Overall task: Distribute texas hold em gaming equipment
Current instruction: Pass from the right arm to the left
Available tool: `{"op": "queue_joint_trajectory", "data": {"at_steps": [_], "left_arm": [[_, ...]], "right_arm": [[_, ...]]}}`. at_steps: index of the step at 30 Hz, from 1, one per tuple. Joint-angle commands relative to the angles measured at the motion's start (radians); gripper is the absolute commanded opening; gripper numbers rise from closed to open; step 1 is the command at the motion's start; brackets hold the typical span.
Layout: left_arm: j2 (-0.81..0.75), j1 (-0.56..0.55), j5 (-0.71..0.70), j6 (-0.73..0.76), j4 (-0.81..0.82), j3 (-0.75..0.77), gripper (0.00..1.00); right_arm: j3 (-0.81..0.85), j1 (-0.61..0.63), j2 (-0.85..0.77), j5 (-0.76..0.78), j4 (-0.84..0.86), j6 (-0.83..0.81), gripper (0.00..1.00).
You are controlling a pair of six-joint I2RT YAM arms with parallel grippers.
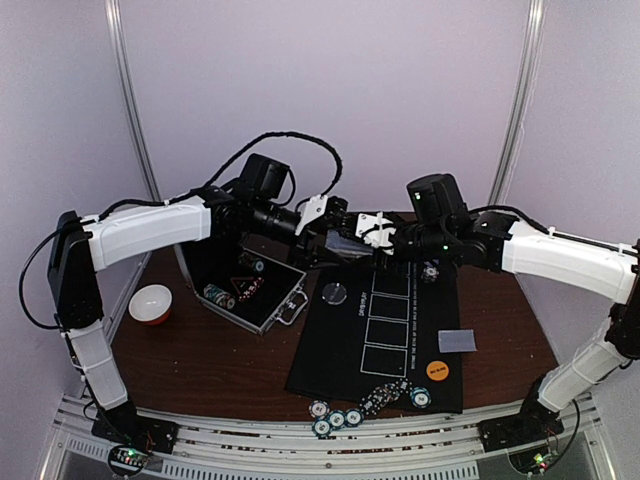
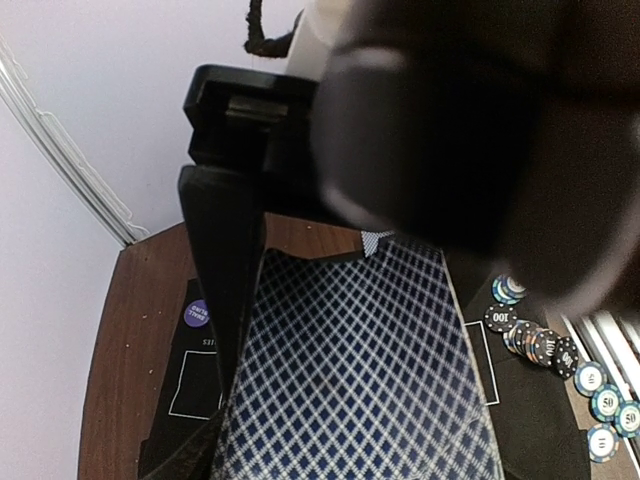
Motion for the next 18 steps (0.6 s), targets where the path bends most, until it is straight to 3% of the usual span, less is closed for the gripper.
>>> {"op": "queue_joint_trajectory", "data": {"at_steps": [1, 6, 14, 18], "left_arm": [[0.011, -0.005, 0.026, 0.008, 0.008, 0.035, 0.64], [0.011, -0.005, 0.03, 0.005, 0.008, 0.034, 0.66], [0.008, -0.005, 0.028, 0.006, 0.009, 0.031, 0.51], [0.006, -0.005, 0.027, 0.008, 0.007, 0.03, 0.51]], "right_arm": [[0.037, 0.008, 0.01, 0.0, 0.028, 0.002, 0.47], [0.042, 0.007, 0.011, 0.0, 0.029, 0.002, 0.47], [0.044, 0.009, 0.008, 0.004, 0.029, 0.004, 0.47], [0.045, 0.009, 0.008, 0.008, 0.031, 0.004, 0.47]]}}
